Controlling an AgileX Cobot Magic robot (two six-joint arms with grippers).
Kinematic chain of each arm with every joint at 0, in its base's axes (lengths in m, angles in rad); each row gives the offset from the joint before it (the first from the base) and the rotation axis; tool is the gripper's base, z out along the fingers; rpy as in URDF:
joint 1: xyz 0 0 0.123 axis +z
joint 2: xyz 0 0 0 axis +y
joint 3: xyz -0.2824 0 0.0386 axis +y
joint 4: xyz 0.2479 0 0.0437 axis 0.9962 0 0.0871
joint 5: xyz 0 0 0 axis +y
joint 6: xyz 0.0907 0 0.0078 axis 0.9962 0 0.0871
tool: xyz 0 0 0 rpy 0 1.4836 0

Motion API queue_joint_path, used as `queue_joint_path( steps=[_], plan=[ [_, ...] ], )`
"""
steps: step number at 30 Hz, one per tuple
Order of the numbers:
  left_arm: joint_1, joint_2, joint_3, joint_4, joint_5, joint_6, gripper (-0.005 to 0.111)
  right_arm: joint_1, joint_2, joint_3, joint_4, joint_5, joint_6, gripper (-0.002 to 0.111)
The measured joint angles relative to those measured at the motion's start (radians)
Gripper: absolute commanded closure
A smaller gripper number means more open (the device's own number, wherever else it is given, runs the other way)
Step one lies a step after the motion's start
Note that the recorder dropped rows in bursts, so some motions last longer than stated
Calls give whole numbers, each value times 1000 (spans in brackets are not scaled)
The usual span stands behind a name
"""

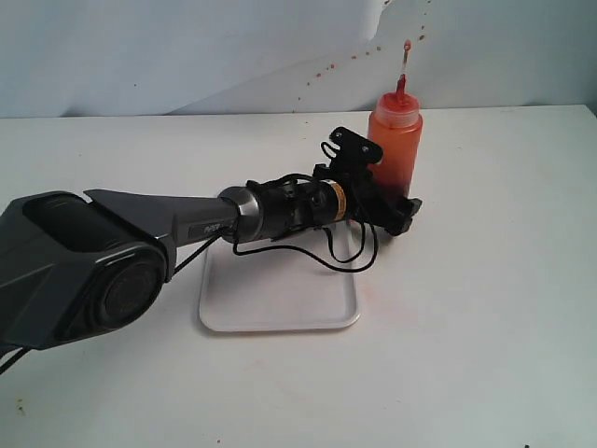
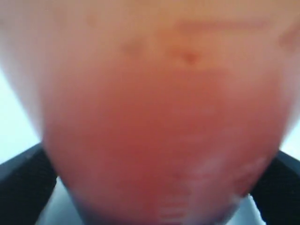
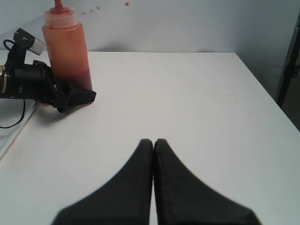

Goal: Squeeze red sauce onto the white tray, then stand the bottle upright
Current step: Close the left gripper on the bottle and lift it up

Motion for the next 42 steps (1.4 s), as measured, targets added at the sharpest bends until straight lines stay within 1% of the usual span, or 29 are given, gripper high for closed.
queue_joint_path(
  steps=[1, 6, 9, 12, 17, 21, 22, 26, 27, 29, 31, 33, 34, 35, 36, 39, 40, 42],
  plan=[
    [0, 3, -6, 0, 2, 0, 40, 0, 0, 0, 0, 0, 0, 108],
    [-2, 4, -13, -5, 8, -2, 86, 0, 0, 0, 0, 0, 0, 108],
    [-2, 4, -13, -5, 8, -2, 107, 0, 0, 0, 0, 0, 0, 108],
    [-2, 4, -15, 11, 8, -2, 107, 0, 0, 0, 0, 0, 0, 108],
    [-2, -2, -19, 116, 8, -5, 107, 0, 0, 0, 0, 0, 0, 108],
    [-4, -14, -17, 146, 43, -30, 107, 0, 0, 0, 0, 0, 0, 108],
    [-4, -31, 0, 153, 63, -34, 107, 0, 0, 0, 0, 0, 0, 108],
    [-4, -85, 60, 157, 72, -45, 107, 0, 0, 0, 0, 0, 0, 108],
    [-4, -125, 111, 157, 72, -46, 107, 0, 0, 0, 0, 0, 0, 108],
    [-4, -164, 162, 159, 68, -46, 107, 0, 0, 0, 0, 0, 0, 108],
    [5, -203, 221, 179, 33, -46, 107, 0, 0, 0, 0, 0, 0, 108],
    [29, -289, 367, 200, -57, -46, 107, 0, 0, 0, 0, 0, 0, 108],
    [38, -321, 406, 202, -75, -46, 107, 0, 0, 0, 0, 0, 0, 108],
    [51, -372, 484, 209, -90, -46, 107, 0, 0, 0, 0, 0, 0, 108],
    [62, -402, 522, 211, -97, -39, 107, 0, 0, 0, 0, 0, 0, 108],
    [120, -551, 689, 218, -126, 6, 107, 0, 0, 0, 0, 0, 0, 108],
    [135, -584, 723, 218, -137, 10, 107, 0, 0, 0, 0, 0, 0, 108],
    [189, -710, 832, 218, -179, 38, 107, 0, 0, 0, 0, 0, 0, 108]
  ],
)
